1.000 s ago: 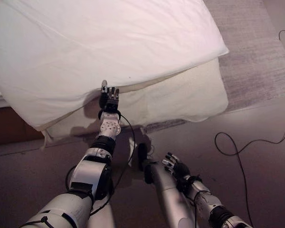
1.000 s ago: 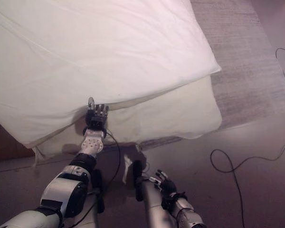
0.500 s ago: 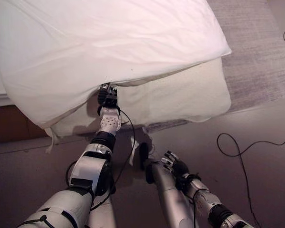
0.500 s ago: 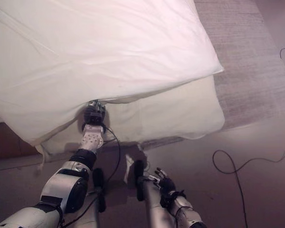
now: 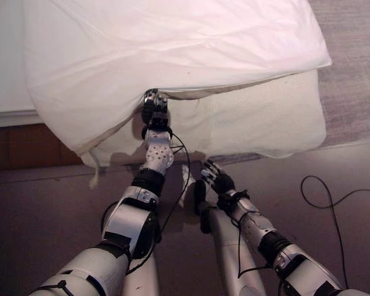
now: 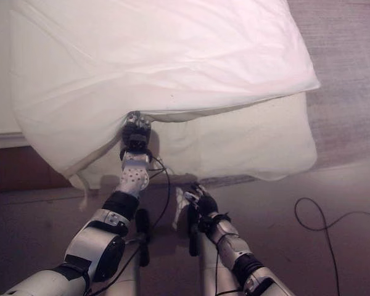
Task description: Make the bed
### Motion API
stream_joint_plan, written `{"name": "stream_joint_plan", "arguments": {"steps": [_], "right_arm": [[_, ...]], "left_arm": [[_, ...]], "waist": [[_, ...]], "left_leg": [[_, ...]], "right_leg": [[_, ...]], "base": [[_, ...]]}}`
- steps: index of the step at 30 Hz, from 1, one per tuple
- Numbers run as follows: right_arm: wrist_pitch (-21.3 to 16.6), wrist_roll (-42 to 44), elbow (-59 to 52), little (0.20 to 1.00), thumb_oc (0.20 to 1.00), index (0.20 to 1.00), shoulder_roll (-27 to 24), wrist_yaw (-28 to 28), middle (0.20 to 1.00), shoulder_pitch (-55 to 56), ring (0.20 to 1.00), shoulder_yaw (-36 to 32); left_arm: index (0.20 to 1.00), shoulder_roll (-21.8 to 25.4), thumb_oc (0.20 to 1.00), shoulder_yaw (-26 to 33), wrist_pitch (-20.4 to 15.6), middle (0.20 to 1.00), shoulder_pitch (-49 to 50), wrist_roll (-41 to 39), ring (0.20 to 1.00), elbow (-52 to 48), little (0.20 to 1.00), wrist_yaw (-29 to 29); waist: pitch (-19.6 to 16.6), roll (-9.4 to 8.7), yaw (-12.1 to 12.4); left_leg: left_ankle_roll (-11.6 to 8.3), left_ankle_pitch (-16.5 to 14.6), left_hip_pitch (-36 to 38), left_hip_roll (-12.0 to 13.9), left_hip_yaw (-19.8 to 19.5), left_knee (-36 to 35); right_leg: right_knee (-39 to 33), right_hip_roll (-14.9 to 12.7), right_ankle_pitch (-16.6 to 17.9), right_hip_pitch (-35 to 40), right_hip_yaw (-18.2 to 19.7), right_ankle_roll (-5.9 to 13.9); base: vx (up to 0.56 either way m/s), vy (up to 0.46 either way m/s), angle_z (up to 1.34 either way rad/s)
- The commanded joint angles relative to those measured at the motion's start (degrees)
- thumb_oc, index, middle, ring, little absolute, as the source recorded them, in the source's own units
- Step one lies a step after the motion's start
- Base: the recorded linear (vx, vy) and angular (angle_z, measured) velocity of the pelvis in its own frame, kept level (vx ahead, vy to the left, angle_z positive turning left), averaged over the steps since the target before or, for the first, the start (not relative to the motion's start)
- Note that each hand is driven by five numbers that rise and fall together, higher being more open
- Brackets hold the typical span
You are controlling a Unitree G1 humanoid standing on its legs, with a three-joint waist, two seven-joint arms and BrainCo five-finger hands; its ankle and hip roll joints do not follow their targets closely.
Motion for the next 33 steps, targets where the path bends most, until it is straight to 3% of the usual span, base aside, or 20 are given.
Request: {"name": "stream_joint_plan", "arguments": {"steps": [1, 3, 4, 17, 21, 28, 33], "right_arm": [[-1.74, 0.93, -2.77, 1.000, 1.000, 1.000, 0.07, 0.13, 1.000, 3.75, 1.000, 0.90], [-1.47, 0.50, -2.10, 1.000, 1.000, 1.000, -0.24, 0.24, 1.000, 4.33, 1.000, 1.00], [-1.39, 0.21, -1.62, 1.000, 1.000, 1.000, -0.27, 0.38, 1.000, 4.73, 1.000, 0.81], [-0.24, -0.27, -0.84, 1.000, 1.000, 1.000, -1.91, 0.09, 1.000, 8.97, 1.000, -0.25], [0.32, -0.41, -1.23, 1.000, 1.000, 1.000, -2.47, -0.82, 1.000, 8.77, 1.000, -0.19], [1.25, -0.21, -2.23, 1.000, 1.000, 1.000, -3.66, -1.68, 1.000, 8.12, 1.000, -0.55], [1.16, -0.37, -4.67, 1.000, 1.000, 1.000, -4.61, -2.33, 1.000, 8.82, 1.000, -2.11]], "left_arm": [[0.536, 1.80, 0.536, -0.46, -1.56, 0.536, -1.81, 2.49, 0.536, -3.37, 0.536, -3.15], [0.746, 1.67, 0.746, -0.78, -1.34, 0.746, -1.33, 2.32, 0.746, -3.23, 0.746, -3.29], [1.000, 2.04, 1.000, -0.40, -1.32, 1.000, -1.19, 2.63, 1.000, -2.91, 1.000, -3.00], [1.000, 2.10, 1.000, 0.91, -2.91, 1.000, -0.63, 4.26, 1.000, -1.74, 1.000, 3.11], [1.000, 1.45, 1.000, 1.83, -3.95, 1.000, -1.92, 4.49, 1.000, 0.12, 1.000, 8.46], [1.000, 2.09, 1.000, 3.48, -1.59, 1.000, -5.30, 6.29, 1.000, 7.04, 1.000, 16.80], [1.000, -0.53, 1.000, 2.76, -2.90, 1.000, 0.00, 8.83, 1.000, -1.53, 1.000, 19.99]], "waist": [[-1.78, 1.27, -0.71], [-1.76, 1.33, -0.66], [-1.70, 1.31, -0.71], [-1.41, 1.64, -1.00], [-0.98, 2.12, -0.98], [-0.28, 3.25, -1.04], [0.58, 4.21, -0.49]], "left_leg": [[1.15, -0.29, -2.35, -1.26, 0.39, 0.20], [1.04, -0.11, -2.42, -1.26, 0.44, -0.15], [1.11, 0.00, -2.35, -1.35, 0.38, -0.31], [1.09, 0.02, -3.34, -1.07, 0.31, 0.35], [1.23, 0.01, -3.45, -1.09, 0.47, 0.40], [1.42, 0.44, -3.50, -1.43, 0.69, -0.30], [1.61, 0.94, -3.77, -1.77, 0.53, -0.81]], "right_leg": [[-5.31, -0.84, 2.61, 0.96, 1.12, 7.68], [-5.47, -0.86, 2.63, 0.82, 1.01, 7.64], [-5.68, -0.86, 2.72, 0.92, 1.00, 7.66], [-4.72, -0.87, 2.18, -0.12, 1.02, 7.54], [-4.59, -0.91, 2.21, -0.45, 1.33, 7.62], [-5.02, -1.11, 2.39, -0.43, 1.34, 7.89], [-4.98, -1.24, 2.39, -0.77, 1.16, 7.79]], "base": [[0.00, 0.000, 0.00], [0.00, 0.000, 0.00], [0.00, 0.000, 0.00], [0.00, -0.002, 0.00], [0.00, 0.000, 0.00], [0.00, 0.000, 0.00], [0.00, -0.002, 0.01]]}}
